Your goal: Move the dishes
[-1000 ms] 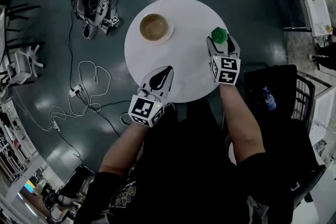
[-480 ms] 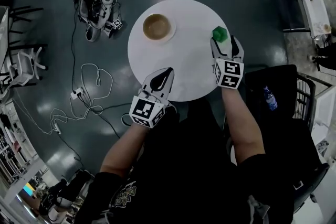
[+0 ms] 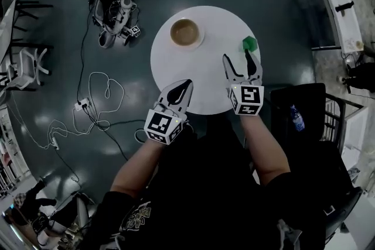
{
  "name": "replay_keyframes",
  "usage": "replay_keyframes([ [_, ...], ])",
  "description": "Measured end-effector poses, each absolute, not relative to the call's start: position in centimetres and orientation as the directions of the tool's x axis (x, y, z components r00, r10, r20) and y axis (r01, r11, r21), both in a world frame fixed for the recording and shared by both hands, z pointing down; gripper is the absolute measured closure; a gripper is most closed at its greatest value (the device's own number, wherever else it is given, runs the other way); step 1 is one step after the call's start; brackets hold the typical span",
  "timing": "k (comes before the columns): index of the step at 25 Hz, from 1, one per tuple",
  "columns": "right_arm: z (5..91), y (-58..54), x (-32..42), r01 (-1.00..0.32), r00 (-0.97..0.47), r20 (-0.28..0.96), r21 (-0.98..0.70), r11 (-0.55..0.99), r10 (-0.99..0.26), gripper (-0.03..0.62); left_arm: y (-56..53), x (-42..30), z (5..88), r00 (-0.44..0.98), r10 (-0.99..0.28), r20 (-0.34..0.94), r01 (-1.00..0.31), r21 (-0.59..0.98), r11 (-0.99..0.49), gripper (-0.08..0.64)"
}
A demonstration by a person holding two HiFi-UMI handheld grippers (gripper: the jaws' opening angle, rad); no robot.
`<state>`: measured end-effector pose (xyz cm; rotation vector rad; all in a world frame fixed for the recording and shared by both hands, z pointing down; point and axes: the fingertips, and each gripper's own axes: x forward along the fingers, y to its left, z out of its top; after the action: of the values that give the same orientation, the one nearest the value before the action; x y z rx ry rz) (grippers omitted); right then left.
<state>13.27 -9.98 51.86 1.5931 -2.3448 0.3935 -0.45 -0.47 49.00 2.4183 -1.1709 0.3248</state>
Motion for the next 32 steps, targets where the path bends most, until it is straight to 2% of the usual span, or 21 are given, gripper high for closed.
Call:
replay_keyframes([
  [1,51.8,-9.8,12.4,-0.925,-0.37,0.379,-0.061,0.376,-0.848,0.309,-0.3,-0.8,48.9,0.609,-0.694,0.384,-0.793,0.276,-0.543,0.554],
  [2,51.7,-9.7,11.7,-0.918,-0.382,0.379,-0.052,0.393,-0.843,0.456,-0.1,-1.2,48.7,0.601,-0.702,0.382,-0.799,0.275,-0.535,0.554],
  [4,51.6,-9.5,10.4,-0.902,-0.412,0.378,-0.042,0.43,-0.829,0.561,0.2,-1.9,48.5,0.584,-0.718,0.378,-0.812,0.272,-0.517,0.554],
  [15,54.4,-10.0,3.3,-0.834,-0.521,0.475,-0.106,0.542,-0.709,0.574,2.3,-7.6,48.5,0.464,-0.799,0.383,-0.883,0.271,-0.383,0.554],
  [20,56.1,-10.9,2.1,-0.832,-0.534,0.508,-0.174,0.526,-0.676,0.574,1.9,-9.5,49.9,0.38,-0.84,0.388,-0.918,0.269,-0.292,0.554],
  [32,60.1,-13.4,1.9,-0.837,-0.531,0.587,-0.254,0.484,-0.61,0.572,-1.7,-9.5,54.1,0.297,-0.848,0.439,-0.945,0.261,-0.195,0.554],
])
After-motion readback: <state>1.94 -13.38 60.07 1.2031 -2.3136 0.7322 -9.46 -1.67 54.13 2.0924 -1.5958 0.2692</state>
